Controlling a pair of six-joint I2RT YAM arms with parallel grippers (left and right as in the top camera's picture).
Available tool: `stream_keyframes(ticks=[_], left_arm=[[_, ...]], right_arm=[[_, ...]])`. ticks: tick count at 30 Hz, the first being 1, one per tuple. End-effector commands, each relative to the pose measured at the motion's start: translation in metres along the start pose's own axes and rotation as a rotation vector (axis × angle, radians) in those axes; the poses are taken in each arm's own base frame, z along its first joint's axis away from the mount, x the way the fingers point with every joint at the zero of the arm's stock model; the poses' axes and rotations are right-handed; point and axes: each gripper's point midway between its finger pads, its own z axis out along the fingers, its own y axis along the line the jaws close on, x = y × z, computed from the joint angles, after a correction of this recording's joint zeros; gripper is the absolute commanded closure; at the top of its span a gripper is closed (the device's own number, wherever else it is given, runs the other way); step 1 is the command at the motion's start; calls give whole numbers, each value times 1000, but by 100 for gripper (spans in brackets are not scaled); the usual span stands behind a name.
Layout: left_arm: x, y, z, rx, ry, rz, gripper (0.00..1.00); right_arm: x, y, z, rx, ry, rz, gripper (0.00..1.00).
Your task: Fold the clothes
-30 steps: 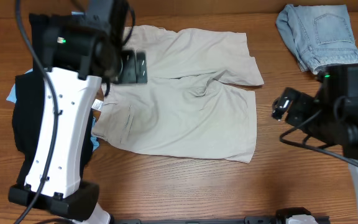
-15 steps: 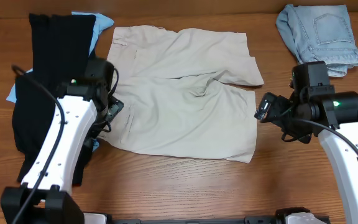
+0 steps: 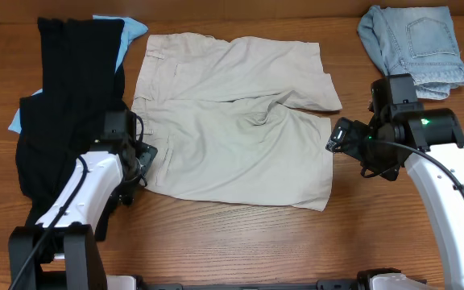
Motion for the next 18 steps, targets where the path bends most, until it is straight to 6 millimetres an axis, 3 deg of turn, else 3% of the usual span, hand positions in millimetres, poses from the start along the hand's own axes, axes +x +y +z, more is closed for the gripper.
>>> stream_keyframes(ticks=[1, 7, 11, 12, 14, 15, 18], left_arm=[[4, -1, 10, 52, 5, -17, 2], [4, -4, 16, 84, -8, -19, 14], [5, -1, 17, 69, -1, -17, 25], [6, 1, 17, 61, 2, -16, 33], [8, 5, 17, 48, 7, -15, 61], [8, 7, 17, 40, 10, -14, 71], [10, 10, 17, 28, 16, -13, 85]], right_arm=[[-1, 1, 5, 4, 3, -12, 0], [-3, 2, 5, -1, -4, -12, 0], [-1, 3, 5, -2, 2, -3, 8], [0, 4, 6, -2, 4, 2, 8], [3, 7, 9, -3, 9, -2, 9], [4, 8, 11, -3, 11, -9, 9], [10, 11, 18, -3, 21, -17, 9]])
